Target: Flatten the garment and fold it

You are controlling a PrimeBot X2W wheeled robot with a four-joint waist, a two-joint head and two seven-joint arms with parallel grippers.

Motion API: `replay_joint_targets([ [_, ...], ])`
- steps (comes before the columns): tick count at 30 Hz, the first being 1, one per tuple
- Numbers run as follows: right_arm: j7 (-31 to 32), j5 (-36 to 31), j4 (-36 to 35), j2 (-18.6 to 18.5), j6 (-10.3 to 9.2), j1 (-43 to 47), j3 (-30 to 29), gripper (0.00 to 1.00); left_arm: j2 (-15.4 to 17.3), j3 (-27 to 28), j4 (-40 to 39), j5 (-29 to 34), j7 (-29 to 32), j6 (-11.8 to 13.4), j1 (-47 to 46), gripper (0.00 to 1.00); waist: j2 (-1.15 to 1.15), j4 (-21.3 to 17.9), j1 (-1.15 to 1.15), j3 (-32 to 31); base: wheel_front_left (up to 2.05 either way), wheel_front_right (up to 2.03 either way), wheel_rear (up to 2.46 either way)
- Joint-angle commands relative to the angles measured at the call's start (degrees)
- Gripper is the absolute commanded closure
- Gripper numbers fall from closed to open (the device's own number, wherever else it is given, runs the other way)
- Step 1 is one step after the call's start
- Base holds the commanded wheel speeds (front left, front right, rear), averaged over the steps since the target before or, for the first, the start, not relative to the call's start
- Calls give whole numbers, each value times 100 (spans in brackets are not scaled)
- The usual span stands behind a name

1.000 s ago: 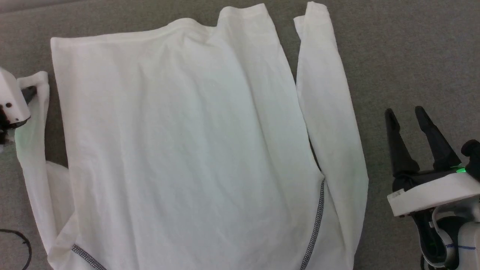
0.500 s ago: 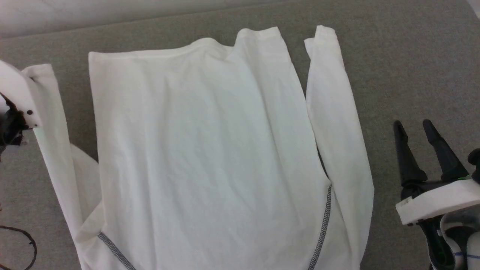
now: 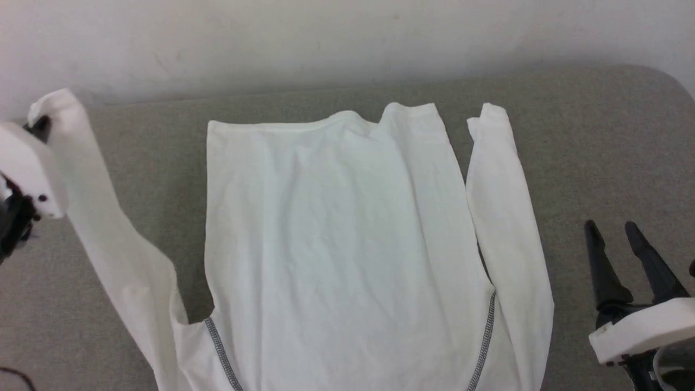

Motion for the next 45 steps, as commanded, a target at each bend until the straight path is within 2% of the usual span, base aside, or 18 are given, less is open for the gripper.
replay_joint_targets([
  [1,22,46,-34,17,-5,83,-25,0,87,112,-101,-49,-39,90,203,100,0,205,1,-347,0,0,0],
  [7,44,118,-95,18,-5,383,-255,0,491,1154,-912,-334,-314,722,1534,100,0,354,1,-506,0,0,0],
  [12,74,165,-119,18,-5,514,-381,0,451,1751,-1700,-497,-617,929,2594,100,0,452,1,-589,0,0,0],
  [17,103,206,-120,18,-5,590,-486,0,251,1641,-2737,-389,-713,999,3526,100,0,510,1,-703,0,0,0],
  [22,129,228,-104,18,-5,643,-567,0,-31,873,-3464,-267,-658,837,3945,100,0,545,1,-806,0,0,0],
  [26,141,233,-81,18,-5,611,-626,0,-476,-149,-3545,-201,-531,547,3771,100,0,519,1,-857,0,0,0],
  [32,164,228,-70,18,-5,573,-723,0,-1594,-1770,-2899,-110,-306,18,3078,100,0,357,1,-865,0,0,0],
  [41,234,195,-224,18,-5,418,-718,0,-3334,-3119,-972,128,-719,-722,1949,100,0,-140,1,-462,0,0,0],
  [45,226,218,-231,18,-5,282,-661,0,-3752,-3509,-43,242,-1040,-967,1474,100,0,-378,1,-134,0,0,0],
])
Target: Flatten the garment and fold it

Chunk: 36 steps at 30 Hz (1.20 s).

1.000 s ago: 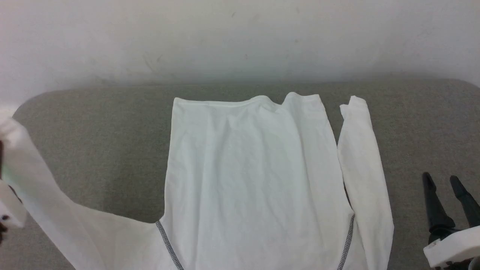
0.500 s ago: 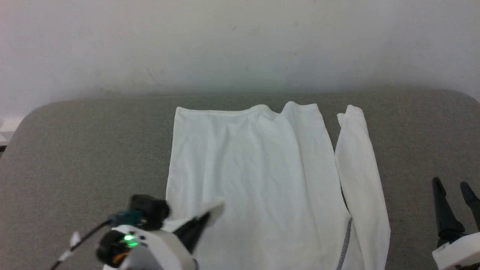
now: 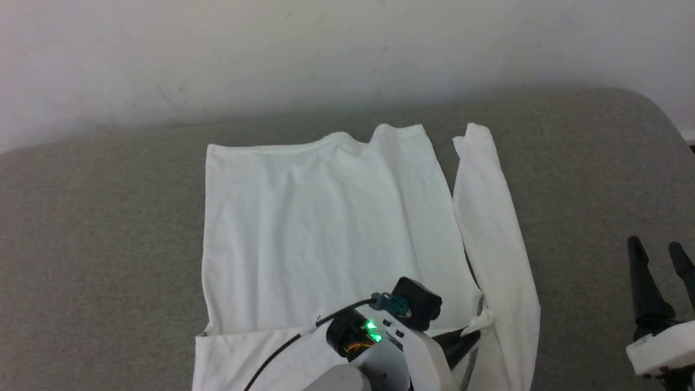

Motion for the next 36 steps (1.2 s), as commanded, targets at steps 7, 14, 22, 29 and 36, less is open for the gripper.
replay_joint_targets([
  [7,-63,83,69,15,-5,-231,150,0,-168,-692,1509,-36,-545,-269,-454,100,-1,-545,0,708,0,0,0],
  [14,-89,-15,110,15,-5,-292,201,0,-174,-1282,1619,-385,-1562,-428,-826,0,-1,-444,0,621,0,0,0],
  [22,-12,-236,27,15,-5,-173,377,0,59,-814,985,-177,-2959,-58,-1005,0,-1,-107,0,159,0,0,0],
  [29,36,-431,-54,15,-5,-74,488,0,905,464,427,-110,-3536,819,-660,0,-1,156,0,14,0,0,0],
  [36,36,-527,6,15,-5,-51,505,0,1505,1933,-113,130,-3596,1423,161,0,-1,344,0,-36,0,0,0],
])
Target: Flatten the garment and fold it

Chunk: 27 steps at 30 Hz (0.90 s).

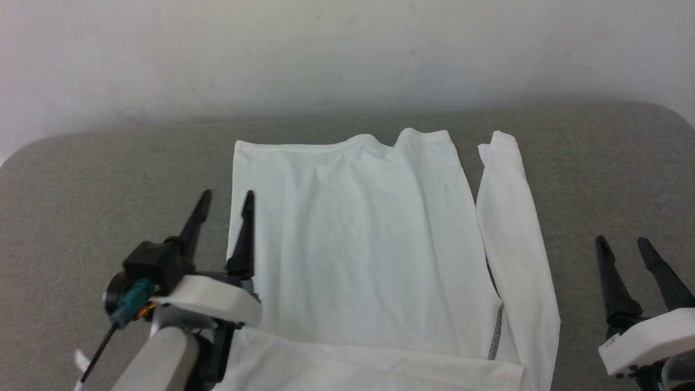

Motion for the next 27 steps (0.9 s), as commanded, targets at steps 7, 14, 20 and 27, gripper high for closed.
replay_joint_targets([
  [7,65,-38,255,15,-5,-31,-45,0,249,1417,-576,481,-26,72,1238,0,-1,288,1,-110,0,0,0],
  [14,363,138,1038,-165,-5,-596,-316,0,16,2316,-965,693,-26,-99,1882,0,-1,623,1,73,0,0,0],
  [20,869,504,2314,-696,-5,-1999,-512,0,-513,2558,-1256,891,-27,-413,1723,0,-1,934,1,780,0,0,0],
  [27,1765,753,3807,-1490,-5,-3857,-327,0,-1156,2669,-1407,1175,-27,-904,1133,0,-1,1237,1,1722,0,0,0],
])
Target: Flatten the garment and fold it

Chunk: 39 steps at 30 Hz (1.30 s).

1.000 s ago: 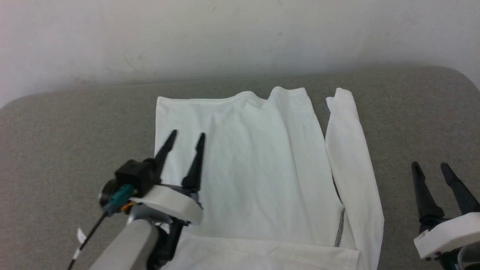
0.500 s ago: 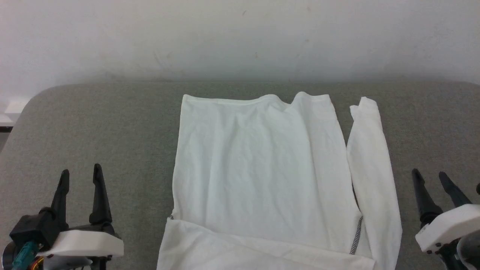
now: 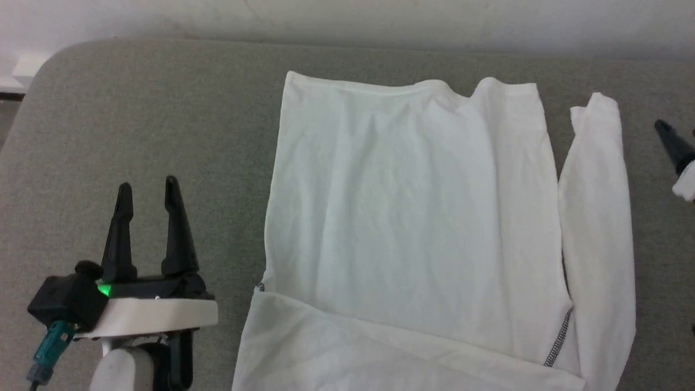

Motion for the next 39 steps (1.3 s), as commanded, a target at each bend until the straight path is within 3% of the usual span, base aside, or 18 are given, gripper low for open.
replay_joint_targets([
  [1,238,47,324,-140,-4,-444,43,0,-116,32,-30,142,-27,-145,-212,0,0,392,-2,862,0,0,0],
  [9,1017,-42,1481,-554,-4,-1767,279,0,-439,7,2,435,-27,-576,-783,0,0,571,-2,1505,0,0,0],
  [17,1372,-87,2252,-594,-4,-2092,571,2,-531,36,142,577,-27,-749,-1002,0,0,543,-2,1671,0,0,0],
  [18,1473,-67,2341,-581,-4,-2080,601,58,-535,53,166,586,-27,-756,-997,0,0,521,-2,1648,0,0,0],
  [19,1550,-69,2391,-582,-4,-2057,666,86,-539,73,189,599,-27,-762,-988,0,0,495,-2,1610,0,0,0],
  [20,1549,-64,2385,-609,-4,-2029,713,100,-542,86,215,607,-27,-768,-971,0,0,481,-2,1568,0,0,0],
  [29,361,283,1345,-1242,-4,-1291,587,100,-552,284,358,607,-27,-751,-692,0,0,186,-2,997,0,0,0],
  [39,-369,465,518,-1843,-4,147,-852,100,-553,556,543,724,-27,-782,-289,0,0,-300,-2,240,0,0,0],
])
